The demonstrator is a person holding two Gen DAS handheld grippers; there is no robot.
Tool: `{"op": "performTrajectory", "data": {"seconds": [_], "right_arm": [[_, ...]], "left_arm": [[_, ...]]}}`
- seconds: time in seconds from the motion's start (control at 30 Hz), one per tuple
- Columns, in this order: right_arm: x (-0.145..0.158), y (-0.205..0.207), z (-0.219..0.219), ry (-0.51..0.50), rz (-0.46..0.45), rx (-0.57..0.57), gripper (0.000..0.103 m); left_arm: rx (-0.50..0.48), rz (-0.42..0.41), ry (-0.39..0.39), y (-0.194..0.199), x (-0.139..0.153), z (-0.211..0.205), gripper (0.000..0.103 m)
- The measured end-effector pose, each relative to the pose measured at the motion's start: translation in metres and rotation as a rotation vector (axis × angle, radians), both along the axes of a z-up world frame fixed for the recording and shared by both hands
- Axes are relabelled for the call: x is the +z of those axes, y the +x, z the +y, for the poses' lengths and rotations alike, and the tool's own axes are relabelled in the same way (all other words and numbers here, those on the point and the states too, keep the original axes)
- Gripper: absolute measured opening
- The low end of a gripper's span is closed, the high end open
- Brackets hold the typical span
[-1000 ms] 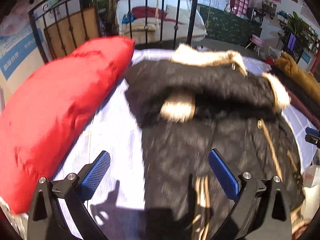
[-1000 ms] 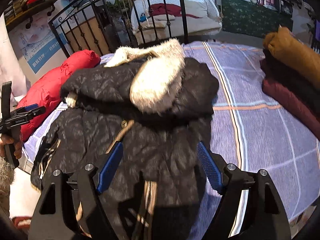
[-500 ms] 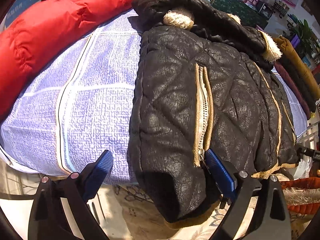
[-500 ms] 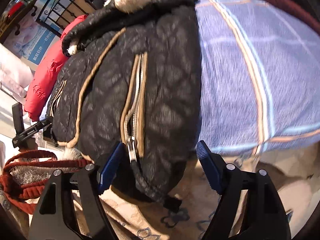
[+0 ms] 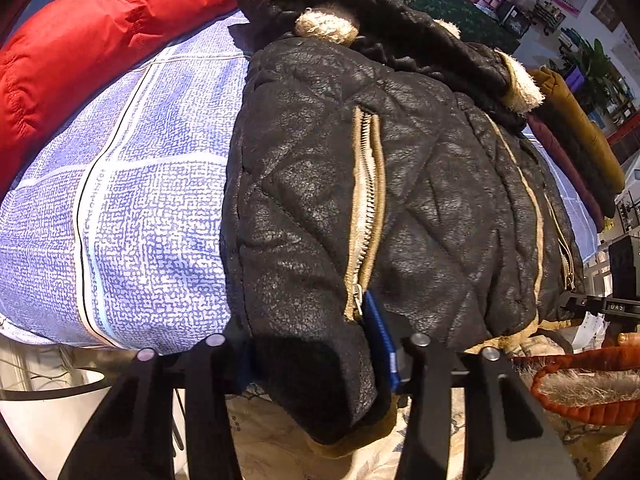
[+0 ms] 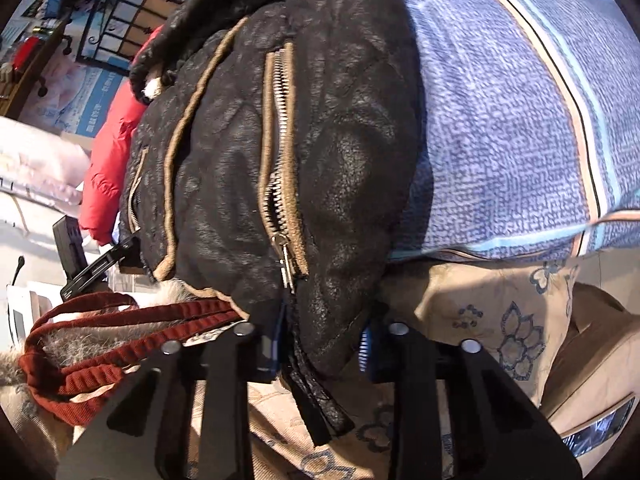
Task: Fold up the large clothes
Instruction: 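Grasp the jacket hem with the left tool while the right tool grasps the hem beside it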
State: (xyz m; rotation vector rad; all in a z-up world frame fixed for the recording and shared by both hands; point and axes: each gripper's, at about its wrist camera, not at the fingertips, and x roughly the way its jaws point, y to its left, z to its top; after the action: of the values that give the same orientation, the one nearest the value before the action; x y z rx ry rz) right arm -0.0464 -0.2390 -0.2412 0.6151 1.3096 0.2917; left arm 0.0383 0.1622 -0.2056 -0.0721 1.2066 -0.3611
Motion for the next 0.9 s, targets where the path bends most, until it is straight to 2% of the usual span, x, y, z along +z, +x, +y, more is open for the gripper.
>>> {"op": "performTrajectory", "data": {"seconds": [0.1,0.27,0.4,0.5,0.57,0.63,0.77,0.83,0.9], "right_arm": [[0.025,-0.002,-0.003,0.05,-0.056,0.031,0.019],[0.064,-0.009,-0.013,0.048,-0.046,0.063,0.018],[0.075,-0.026,-0.008,0.086,-0.021,0.107,0.018],[0.076,-0.029,-0.018,0.141,-0.005,0.073,0.018],[0.085,-0.016,-0.021,0.187,-0.049,0.067,0.017],[0.103,0.005,-0.023,0.203,-0.113,0.099,0.017],[0.152,0.055,-0.022,0.182,-0.252,0.156,0.017],[0.181,0.092,-0.032,0.189,-0.321,0.137,0.017],[0.199,0.122,-0.048,0.196,-0.361,0.107,0.017]], "left_arm": [[-0.043,-0.028,-0.025,-0.005,0.021,-0.006,0.021],[-0.109,0.007,-0.023,-0.021,0.04,-0.004,0.019],[-0.158,0.047,0.013,-0.049,0.049,-0.004,0.019],[-0.142,0.057,-0.026,-0.052,0.06,0.001,0.019],[-0.15,0.024,-0.047,-0.037,0.075,0.001,0.019],[-0.189,-0.043,-0.054,-0.017,0.101,-0.003,0.019],[-0.265,-0.206,0.019,0.031,0.158,-0.015,0.019],[-0.277,-0.27,0.041,0.067,0.184,-0.018,0.02],[-0.277,-0.309,0.051,0.1,0.2,-0.023,0.02]]}}
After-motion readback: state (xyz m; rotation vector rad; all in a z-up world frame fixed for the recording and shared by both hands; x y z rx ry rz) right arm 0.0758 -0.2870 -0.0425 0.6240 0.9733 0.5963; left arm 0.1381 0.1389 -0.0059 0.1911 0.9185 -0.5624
